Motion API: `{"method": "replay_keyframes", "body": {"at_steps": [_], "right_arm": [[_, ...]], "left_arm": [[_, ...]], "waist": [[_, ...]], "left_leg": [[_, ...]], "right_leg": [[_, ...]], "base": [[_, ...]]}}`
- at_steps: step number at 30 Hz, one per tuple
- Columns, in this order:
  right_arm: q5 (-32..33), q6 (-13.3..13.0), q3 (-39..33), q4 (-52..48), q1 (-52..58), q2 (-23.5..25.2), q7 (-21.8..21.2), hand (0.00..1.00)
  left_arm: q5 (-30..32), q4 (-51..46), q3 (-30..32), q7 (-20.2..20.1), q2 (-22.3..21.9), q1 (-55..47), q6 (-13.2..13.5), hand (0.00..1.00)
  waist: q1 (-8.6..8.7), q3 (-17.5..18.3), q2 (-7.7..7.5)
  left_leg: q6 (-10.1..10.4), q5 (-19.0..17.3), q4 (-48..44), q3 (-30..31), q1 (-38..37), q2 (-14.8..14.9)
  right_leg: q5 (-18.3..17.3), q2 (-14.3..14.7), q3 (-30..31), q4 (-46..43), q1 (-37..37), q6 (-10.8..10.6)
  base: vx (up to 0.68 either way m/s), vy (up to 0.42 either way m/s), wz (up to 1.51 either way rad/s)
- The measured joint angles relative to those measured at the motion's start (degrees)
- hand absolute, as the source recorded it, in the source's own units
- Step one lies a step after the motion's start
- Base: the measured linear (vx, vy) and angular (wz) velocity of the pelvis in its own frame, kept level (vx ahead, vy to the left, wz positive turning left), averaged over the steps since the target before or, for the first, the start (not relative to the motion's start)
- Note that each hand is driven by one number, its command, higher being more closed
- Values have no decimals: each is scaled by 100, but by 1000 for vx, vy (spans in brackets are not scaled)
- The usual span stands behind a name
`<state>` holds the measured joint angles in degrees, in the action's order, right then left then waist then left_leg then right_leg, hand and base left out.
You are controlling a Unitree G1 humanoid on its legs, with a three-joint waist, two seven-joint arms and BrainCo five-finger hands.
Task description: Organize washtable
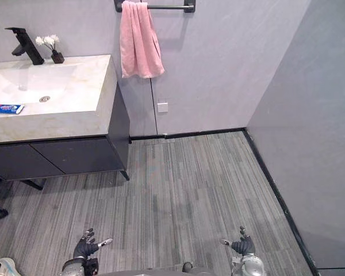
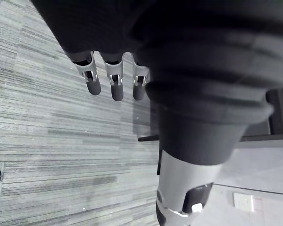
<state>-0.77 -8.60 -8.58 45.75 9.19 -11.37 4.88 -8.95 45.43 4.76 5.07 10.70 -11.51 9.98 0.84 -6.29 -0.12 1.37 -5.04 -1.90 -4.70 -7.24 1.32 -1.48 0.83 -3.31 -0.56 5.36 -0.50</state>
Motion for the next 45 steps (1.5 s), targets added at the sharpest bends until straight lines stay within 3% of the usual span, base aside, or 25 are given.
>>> {"method": "replay_keyframes", "body": {"at_steps": [8,17,21,22,25,29,30,32,34,35,36,37,38,40,42,43,45], "right_arm": [[-45,0,26,-209,-81,-76,-58,0],[-41,6,82,-420,-111,-204,-119,0],[-39,15,182,-420,-255,-232,-102,0],[-39,16,182,-419,-327,-247,-92,0],[-43,36,183,-422,-460,-270,2,0],[-53,83,309,-467,-501,-242,-5,0],[-87,113,313,-466,-463,-269,-8,0],[-106,124,316,-505,-495,-346,-5,0],[-108,124,362,-645,-497,-448,-5,0],[-107,114,419,-713,-457,-501,-4,0],[-107,113,415,-714,-423,-523,-4,0],[-107,156,417,-655,-467,-546,-2,0],[-107,157,447,-670,-496,-518,-6,0],[-104,145,647,-685,-522,-483,-7,0],[-92,109,733,-708,-521,-341,9,0],[-81,81,729,-742,-512,-250,17,0],[-80,47,722,-846,-519,-197,41,0]], "left_arm": [[73,-452,-11,-16,3,-52,63,0],[72,-589,-91,-7,4,-114,59,0],[73,-941,-88,5,4,-138,53,0],[71,-997,-87,10,2,-128,53,0],[67,-1301,-82,17,2,-80,54,0],[69,-1403,-115,36,92,-44,59,0],[69,-1395,-202,53,152,32,50,0],[69,-1384,-224,103,139,141,50,0],[69,-1381,-268,145,124,313,52,0],[74,-1384,-282,151,146,308,58,0],[75,-1369,-284,149,122,314,57,0],[77,-1332,-299,144,35,365,49,0],[77,-1329,-300,146,33,386,49,0],[69,-1329,-302,135,-122,357,49,0],[70,-1332,-306,128,-177,347,49,0],[68,-1339,-308,131,-192,356,49,0],[69,-1358,-308,136,-207,356,49,0]], "waist": [[64,-148,104],[128,-154,104],[95,-168,144],[74,-178,177],[35,-235,202],[162,-437,174],[150,-504,180],[172,-571,258],[255,-647,306],[359,-599,229],[371,-601,243],[348,-607,406],[343,-619,389],[289,-683,367],[206,-727,322],[106,-767,196],[-14,-768,191]], "left_leg": [[5,-3,3,56,-61,-56],[-8,-57,86,-39,203,-11],[-36,-312,-203,-269,481,58],[-59,-398,-318,-340,561,74],[-202,-776,-807,-521,708,-40],[-387,-1187,-963,-409,255,-147],[-401,-1318,-949,-381,36,-149],[-360,-1428,-881,-271,-170,-15],[-314,-1455,-825,-41,-347,191],[-62,-1529,-937,108,-427,235],[49,-1598,-1058,184,-456,272],[193,-1559,-1637,269,-301,448],[242,-1386,-2112,288,-108,466],[120,-134,-4473,327,767,629],[-57,-360,-5743,56,1268,878],[-88,-506,-6021,-63,1585,906],[-98,-676,-5836,-159,2176,849]], "right_leg": [[-9,-64,-127,94,141,-48],[36,-11,-42,228,-156,-37],[-78,39,193,94,-450,-94],[-183,46,264,-89,-568,-129],[-1023,-115,393,-1882,-1402,-261],[-1318,-374,97,-4179,-2180,-440],[-1550,-443,-43,-4330,-2350,-321],[-1574,-415,-242,-3989,-2705,-256],[-1368,-226,-331,-3308,-3029,-208],[-453,-164,-250,-2432,-3067,-68],[-112,-199,-270,-2522,-3035,109],[-339,-104,-461,-2767,-2961,253],[-494,-98,-475,-2728,-2835,262],[-712,-64,-516,-2236,-1893,382],[-733,15,-464,-1701,-1004,426],[-747,5,-402,-1393,-549,448],[-793,-9,-296,-982,-84,486]], "base": [[-6,-4,6],[-60,-22,-4],[41,0,-30],[130,33,-51],[171,64,-31],[211,53,5],[403,23,27],[456,-10,34],[485,-91,63],[569,-130,70],[709,-146,58],[484,-121,24],[586,-168,16],[588,-187,22],[569,-136,0],[633,-119,-19],[512,-37,-24]]}}
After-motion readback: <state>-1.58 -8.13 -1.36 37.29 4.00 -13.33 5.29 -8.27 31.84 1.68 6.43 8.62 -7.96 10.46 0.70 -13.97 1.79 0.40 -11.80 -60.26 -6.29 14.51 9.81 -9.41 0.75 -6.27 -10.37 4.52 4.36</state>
